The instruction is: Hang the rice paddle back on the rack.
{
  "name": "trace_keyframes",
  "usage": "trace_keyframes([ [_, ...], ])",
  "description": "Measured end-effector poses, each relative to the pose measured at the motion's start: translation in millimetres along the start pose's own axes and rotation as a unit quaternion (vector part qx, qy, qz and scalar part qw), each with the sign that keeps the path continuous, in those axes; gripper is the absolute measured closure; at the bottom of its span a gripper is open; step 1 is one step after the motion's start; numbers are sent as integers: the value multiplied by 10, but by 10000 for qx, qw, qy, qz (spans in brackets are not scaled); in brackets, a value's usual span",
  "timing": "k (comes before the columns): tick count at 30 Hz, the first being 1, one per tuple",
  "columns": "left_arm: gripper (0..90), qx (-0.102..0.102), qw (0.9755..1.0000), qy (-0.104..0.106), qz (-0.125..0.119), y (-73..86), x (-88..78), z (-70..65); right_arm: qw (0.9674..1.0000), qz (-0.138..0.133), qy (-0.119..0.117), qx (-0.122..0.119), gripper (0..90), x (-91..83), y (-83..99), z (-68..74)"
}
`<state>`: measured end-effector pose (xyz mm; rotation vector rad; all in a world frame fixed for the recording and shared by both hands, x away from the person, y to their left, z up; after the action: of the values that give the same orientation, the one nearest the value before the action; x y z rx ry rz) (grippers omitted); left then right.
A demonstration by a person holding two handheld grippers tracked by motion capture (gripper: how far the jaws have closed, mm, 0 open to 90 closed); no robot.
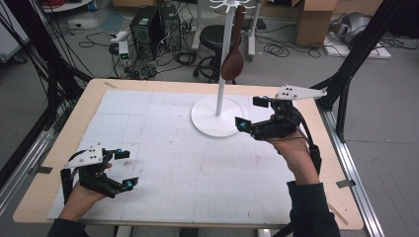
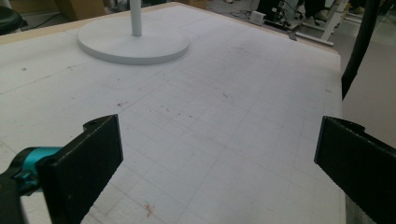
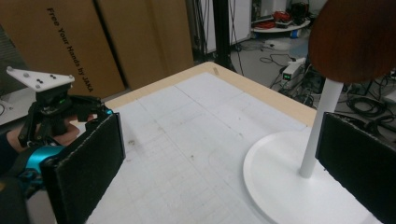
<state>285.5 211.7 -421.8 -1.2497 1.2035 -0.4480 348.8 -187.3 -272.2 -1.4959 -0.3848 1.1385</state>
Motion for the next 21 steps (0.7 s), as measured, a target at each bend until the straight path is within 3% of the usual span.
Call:
trace_keyframes([
  [9,17,8,10000,-29,-28,-3,-7,11,10000,50,-5,-9,4,38,337,60],
  [21,17,-29,9999,-33,-125,-18,-21,6,9998,-97,-121,82,4,27,690,134],
])
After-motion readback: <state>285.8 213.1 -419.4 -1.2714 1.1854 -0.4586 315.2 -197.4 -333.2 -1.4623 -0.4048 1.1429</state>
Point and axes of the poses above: each handheld gripper's, and its own axes: x roughly forward along the jaws, y roughly out of its underside, z roughly to its left, the point moved 5 cm from there along x, roughly forward along the jaws, and after that the axes turned 8 degrees about z, right-handed, at the moved point
